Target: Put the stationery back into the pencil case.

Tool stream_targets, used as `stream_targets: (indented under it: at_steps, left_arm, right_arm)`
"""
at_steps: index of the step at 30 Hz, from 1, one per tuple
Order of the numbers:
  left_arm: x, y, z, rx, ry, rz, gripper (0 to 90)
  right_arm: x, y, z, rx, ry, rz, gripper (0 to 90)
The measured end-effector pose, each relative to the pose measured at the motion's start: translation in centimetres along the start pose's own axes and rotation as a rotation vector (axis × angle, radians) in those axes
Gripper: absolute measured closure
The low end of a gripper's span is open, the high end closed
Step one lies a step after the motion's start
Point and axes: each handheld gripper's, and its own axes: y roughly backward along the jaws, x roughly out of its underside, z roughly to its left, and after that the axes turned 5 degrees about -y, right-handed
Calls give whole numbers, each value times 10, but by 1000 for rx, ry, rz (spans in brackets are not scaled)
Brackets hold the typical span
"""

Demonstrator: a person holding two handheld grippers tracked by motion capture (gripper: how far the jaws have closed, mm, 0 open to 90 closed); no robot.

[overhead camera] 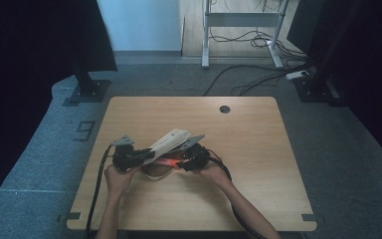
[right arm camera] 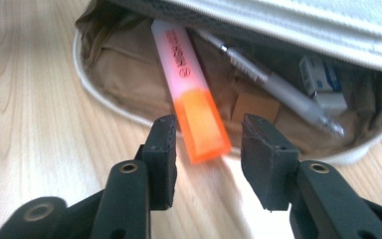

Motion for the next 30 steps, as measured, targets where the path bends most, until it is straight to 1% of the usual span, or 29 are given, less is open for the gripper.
stream_targets:
  at_steps: [4, 7, 11, 14, 16, 20, 25, 30]
  left_arm:
    - [0, 0, 0, -1, -1, 0, 763]
    - [0, -1, 0, 0, 0, 0, 763]
    - [0, 0, -1, -1, 0, 0, 763]
    - [0, 0, 0, 0, 1, 0, 763]
    - [0, 0, 0, -1, 1, 0, 763]
    - [0, -1, 0, 0, 2, 0, 762]
    - [0, -1, 0, 1, 2, 0, 762]
    - [0, -1, -1, -1, 0, 1, 762]
  right_arm:
    - [9, 7, 0, -13, -14, -7, 595]
    - [14, 9, 0, -16, -24, -5, 623]
    - [19, 4, 0, -17, -28, 6, 662]
    - [20, -2, 1, -10, -25, 19, 686]
    - [21, -6, 1, -2, -28, 18, 708]
    - [20, -9, 1, 16, -28, 20, 753]
    - [14, -14, 1, 33, -21, 22, 773]
    - [7, -20, -1, 56, -18, 26, 775]
